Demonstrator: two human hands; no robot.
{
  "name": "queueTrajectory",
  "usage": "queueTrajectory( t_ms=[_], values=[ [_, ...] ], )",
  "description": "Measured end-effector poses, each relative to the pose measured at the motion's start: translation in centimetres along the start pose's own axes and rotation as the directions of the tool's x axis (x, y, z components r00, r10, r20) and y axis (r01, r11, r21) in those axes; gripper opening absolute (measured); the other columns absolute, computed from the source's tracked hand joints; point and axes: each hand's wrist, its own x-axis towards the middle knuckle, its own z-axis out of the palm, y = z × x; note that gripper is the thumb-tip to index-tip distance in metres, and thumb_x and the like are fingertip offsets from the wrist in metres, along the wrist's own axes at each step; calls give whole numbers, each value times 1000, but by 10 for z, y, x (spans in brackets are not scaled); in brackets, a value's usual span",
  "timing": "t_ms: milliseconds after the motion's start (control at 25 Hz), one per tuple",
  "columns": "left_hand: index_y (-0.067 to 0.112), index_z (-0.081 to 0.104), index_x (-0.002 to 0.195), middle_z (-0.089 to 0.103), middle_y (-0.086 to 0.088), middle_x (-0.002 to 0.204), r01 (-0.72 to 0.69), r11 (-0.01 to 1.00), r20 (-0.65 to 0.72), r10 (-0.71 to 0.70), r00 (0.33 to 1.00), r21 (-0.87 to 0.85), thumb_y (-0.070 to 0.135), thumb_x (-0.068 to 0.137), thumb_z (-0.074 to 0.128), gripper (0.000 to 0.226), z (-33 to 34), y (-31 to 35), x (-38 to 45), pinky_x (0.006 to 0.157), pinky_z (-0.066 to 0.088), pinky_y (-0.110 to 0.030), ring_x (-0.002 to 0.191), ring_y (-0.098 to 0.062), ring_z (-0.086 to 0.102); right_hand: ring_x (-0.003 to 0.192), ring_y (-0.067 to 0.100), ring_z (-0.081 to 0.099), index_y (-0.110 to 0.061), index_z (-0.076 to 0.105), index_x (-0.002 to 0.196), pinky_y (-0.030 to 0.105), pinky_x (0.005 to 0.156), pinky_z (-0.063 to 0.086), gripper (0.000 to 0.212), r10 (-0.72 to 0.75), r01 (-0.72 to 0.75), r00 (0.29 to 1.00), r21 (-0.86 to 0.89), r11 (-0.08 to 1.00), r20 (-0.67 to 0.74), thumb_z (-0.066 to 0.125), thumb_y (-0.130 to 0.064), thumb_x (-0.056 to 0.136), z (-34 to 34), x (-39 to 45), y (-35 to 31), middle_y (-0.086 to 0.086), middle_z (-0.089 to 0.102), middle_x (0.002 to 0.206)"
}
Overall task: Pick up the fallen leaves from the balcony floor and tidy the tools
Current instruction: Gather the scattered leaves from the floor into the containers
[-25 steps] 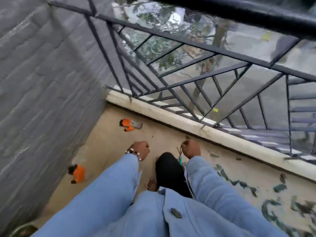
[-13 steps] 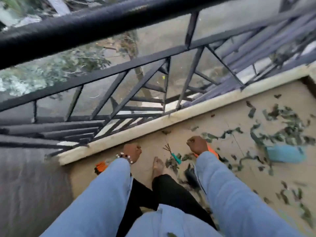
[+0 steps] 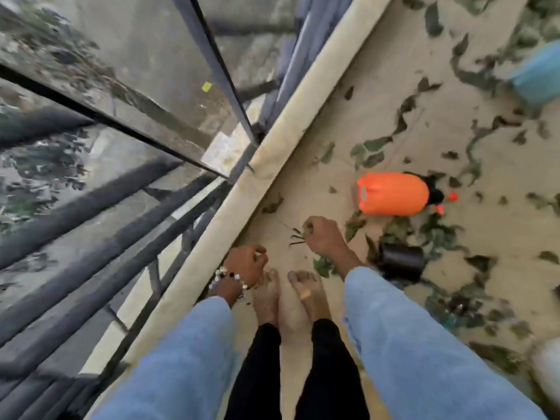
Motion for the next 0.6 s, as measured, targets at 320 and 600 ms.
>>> queueTrajectory(
  t_ms=[320, 600],
  values=[
    [10, 64, 113, 73, -11, 100, 82, 981, -87, -99, 991, -175, 20, 91, 57, 25, 106, -98, 214, 89, 53, -39, 94, -30, 68, 133, 40, 29, -18, 42, 141, 44, 106, 38, 47, -296, 275, 955, -299, 914, -29, 45, -12, 94, 168, 210, 29, 22, 30, 147],
    [11, 62, 99, 68, -7, 94, 225, 710, -3, -305, 952, -667, 36, 98, 50, 28, 129, -93, 243, 76, 55, -38, 82, -23, 67, 87, 33, 64, -1, 74, 89, 31, 72, 53, 24, -341, 302, 911, -187, 935, -233, 55, 5, 77, 197, 218, 58, 17, 69, 91]
  ],
)
